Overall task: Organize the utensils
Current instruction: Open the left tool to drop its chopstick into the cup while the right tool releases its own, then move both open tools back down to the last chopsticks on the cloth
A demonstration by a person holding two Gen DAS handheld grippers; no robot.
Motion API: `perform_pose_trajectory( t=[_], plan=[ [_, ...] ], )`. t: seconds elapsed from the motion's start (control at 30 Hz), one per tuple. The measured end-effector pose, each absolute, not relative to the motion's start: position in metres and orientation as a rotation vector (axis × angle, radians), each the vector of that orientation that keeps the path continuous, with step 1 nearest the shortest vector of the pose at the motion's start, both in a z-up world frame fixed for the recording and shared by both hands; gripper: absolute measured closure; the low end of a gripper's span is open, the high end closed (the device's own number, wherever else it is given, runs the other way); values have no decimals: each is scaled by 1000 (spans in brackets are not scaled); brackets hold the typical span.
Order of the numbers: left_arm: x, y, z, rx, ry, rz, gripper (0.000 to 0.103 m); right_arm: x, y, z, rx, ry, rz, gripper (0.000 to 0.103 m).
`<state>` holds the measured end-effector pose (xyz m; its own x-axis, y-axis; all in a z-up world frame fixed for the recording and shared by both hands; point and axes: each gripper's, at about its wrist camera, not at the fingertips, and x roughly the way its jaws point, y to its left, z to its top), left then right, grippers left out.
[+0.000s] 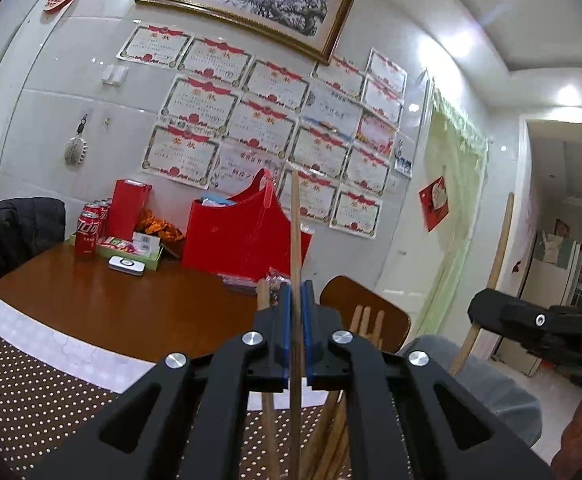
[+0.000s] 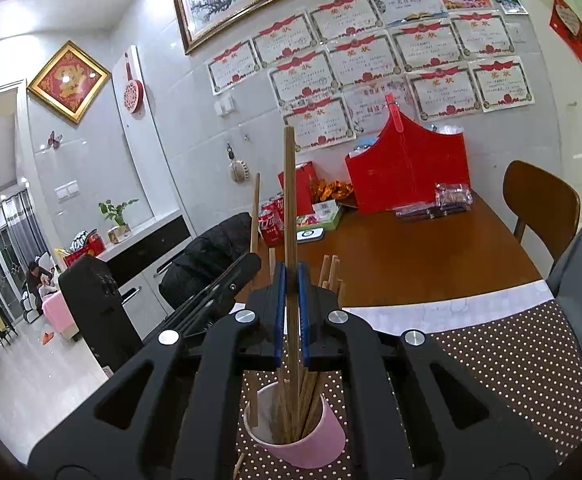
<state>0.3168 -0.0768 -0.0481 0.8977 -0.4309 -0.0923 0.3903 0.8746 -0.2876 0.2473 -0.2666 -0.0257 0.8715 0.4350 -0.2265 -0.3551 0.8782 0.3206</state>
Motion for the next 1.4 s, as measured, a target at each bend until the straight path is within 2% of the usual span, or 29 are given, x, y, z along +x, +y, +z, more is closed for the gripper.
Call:
perform_pose_trajectory(
  t=[0.07, 0.1, 0.13, 0.17, 0.2, 0.37, 0.97, 1.17, 1.4],
  plan=[
    [318, -78, -50, -251, 184, -432, 96, 251, -265, -28, 274, 332, 428, 96],
    [319, -77, -49, -240, 203, -434, 84, 254, -266, -30, 281, 358, 440, 92],
    [318, -76, -49, -235, 208, -426, 73, 257, -267, -32, 294, 376, 448, 68],
    [316, -74, -48, -238, 207, -413, 51, 257, -270, -33, 312, 382, 447, 41],
    [315, -72, -46, -243, 204, -406, 37, 256, -272, -32, 325, 370, 431, 6],
    [303, -65, -28, -187, 198, -349, 26, 246, -287, -26, 369, 316, 392, 6],
    [212, -19, -6, -66, 297, -248, 24, 201, -274, -2, 318, 285, 324, 6],
    [181, 0, -25, 2, 379, -227, 24, 169, -264, -16, 265, 345, 281, 6],
    [159, 9, -78, 50, 521, -233, 24, 147, -251, -72, 203, 470, 266, 6]
  ],
)
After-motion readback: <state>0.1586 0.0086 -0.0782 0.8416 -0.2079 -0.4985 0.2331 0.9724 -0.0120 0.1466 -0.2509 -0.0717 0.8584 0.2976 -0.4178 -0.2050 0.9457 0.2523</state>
